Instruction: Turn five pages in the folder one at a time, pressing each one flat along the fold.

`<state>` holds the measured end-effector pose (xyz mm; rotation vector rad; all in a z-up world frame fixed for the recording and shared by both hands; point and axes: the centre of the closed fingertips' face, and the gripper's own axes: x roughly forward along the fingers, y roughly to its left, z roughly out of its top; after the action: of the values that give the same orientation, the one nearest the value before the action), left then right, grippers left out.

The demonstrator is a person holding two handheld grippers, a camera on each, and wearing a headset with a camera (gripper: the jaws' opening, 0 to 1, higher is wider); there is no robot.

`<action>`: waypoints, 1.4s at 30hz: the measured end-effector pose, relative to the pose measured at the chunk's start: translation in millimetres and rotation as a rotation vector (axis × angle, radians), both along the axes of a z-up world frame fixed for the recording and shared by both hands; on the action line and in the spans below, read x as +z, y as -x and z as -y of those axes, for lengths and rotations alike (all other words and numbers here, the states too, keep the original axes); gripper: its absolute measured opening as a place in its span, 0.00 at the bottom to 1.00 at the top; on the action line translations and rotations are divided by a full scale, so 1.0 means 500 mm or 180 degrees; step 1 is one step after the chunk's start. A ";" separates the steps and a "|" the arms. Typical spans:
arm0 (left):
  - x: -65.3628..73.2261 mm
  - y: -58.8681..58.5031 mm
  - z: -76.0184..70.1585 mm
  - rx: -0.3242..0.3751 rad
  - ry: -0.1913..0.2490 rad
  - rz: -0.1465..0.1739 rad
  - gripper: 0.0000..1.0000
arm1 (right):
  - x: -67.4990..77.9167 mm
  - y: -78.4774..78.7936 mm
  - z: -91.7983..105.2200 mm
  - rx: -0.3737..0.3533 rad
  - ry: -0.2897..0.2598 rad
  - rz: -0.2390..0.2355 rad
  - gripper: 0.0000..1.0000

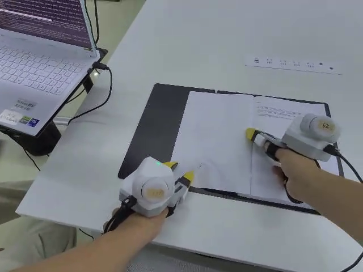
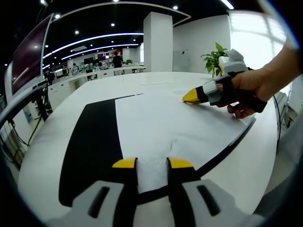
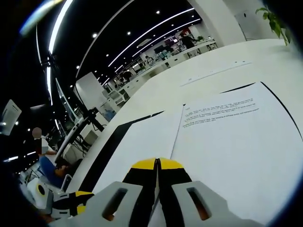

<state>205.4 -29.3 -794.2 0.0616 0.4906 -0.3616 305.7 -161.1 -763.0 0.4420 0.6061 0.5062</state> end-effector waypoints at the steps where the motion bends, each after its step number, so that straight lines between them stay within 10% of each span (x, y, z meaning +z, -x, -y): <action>1: 0.000 0.000 0.000 -0.0001 0.0000 0.0001 0.23 | 0.000 0.003 -0.001 0.0017 0.0003 -0.0001 0.00; 42: 0.012 0.011 -0.003 -0.0013 -0.0009 -0.0006 0.23 | -0.036 0.206 0.003 0.0225 0.0081 -0.0134 0.00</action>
<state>199.8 -27.7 -788.1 0.0651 0.4929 -0.3649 202.8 -162.4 -781.1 0.4092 0.6699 0.5569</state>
